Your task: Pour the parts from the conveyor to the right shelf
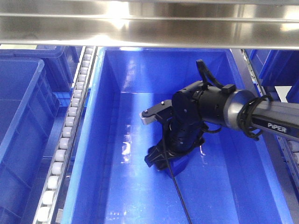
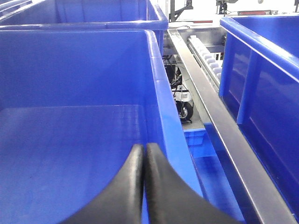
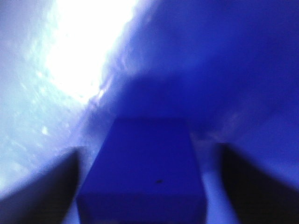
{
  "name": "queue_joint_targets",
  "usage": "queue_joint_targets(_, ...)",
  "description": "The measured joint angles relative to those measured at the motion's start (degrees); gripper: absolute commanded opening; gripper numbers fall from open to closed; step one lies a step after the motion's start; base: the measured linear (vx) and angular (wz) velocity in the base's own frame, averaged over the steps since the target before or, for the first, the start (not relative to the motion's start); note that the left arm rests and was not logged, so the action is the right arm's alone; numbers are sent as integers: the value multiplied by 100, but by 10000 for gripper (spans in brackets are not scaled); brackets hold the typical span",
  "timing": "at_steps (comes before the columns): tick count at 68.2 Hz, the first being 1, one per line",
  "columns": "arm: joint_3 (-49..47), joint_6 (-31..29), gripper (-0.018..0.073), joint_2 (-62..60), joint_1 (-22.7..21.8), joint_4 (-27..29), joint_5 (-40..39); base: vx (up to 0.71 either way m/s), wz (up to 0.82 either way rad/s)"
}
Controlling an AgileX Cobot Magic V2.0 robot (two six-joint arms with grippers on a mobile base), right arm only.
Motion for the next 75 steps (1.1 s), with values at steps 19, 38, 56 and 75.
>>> queue_joint_targets(19, 323, 202, 665, -772, 0, -13, -712, 0, 0)
queue_joint_targets(38, 2098, 253, 359, -2460, 0, -24, -2692, 0, 0)
queue_joint_targets(56, 3320, 265, -12, -4069, 0, -18, -3751, 0, 0)
queue_joint_targets(75, 4205, 269, -10, -5531, 0, -7, -4527, 0, 0)
